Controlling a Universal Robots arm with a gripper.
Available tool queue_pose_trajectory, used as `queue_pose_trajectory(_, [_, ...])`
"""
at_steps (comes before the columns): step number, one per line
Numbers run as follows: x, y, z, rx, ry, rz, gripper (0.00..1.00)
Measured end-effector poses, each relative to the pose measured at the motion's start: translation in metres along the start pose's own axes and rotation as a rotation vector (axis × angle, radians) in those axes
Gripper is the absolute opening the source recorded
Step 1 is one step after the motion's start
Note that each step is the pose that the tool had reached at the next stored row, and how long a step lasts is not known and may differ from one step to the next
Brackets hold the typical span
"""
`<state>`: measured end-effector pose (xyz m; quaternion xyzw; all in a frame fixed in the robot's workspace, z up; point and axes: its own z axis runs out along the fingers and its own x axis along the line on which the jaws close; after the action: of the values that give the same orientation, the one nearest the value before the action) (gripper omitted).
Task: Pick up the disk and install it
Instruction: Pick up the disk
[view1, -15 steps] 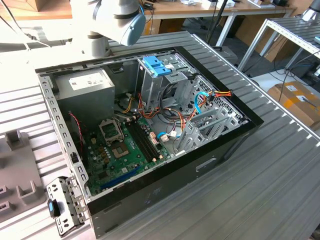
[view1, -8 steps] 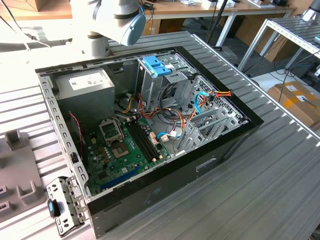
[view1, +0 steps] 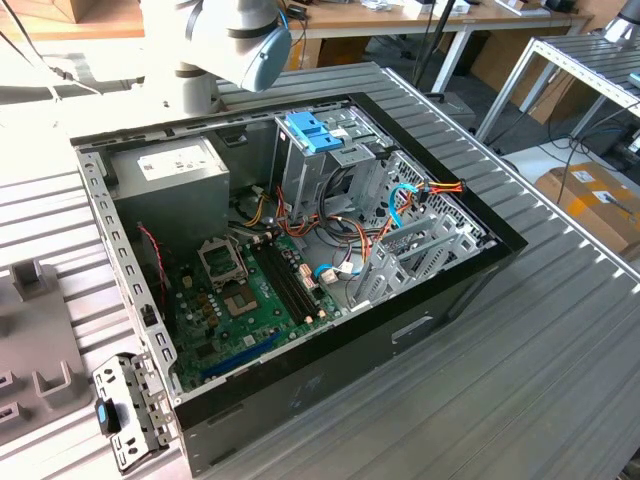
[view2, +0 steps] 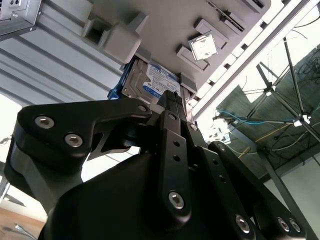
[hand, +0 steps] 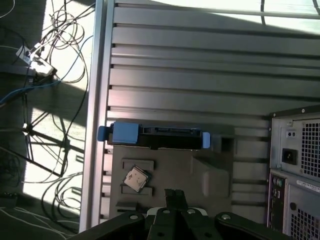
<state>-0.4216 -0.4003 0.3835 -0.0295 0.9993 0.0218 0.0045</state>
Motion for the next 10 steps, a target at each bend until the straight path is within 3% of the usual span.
queue_pose_trajectory(10, [0.0, 0.0, 0.0, -0.0005, 0.0022, -0.051, 0.11])
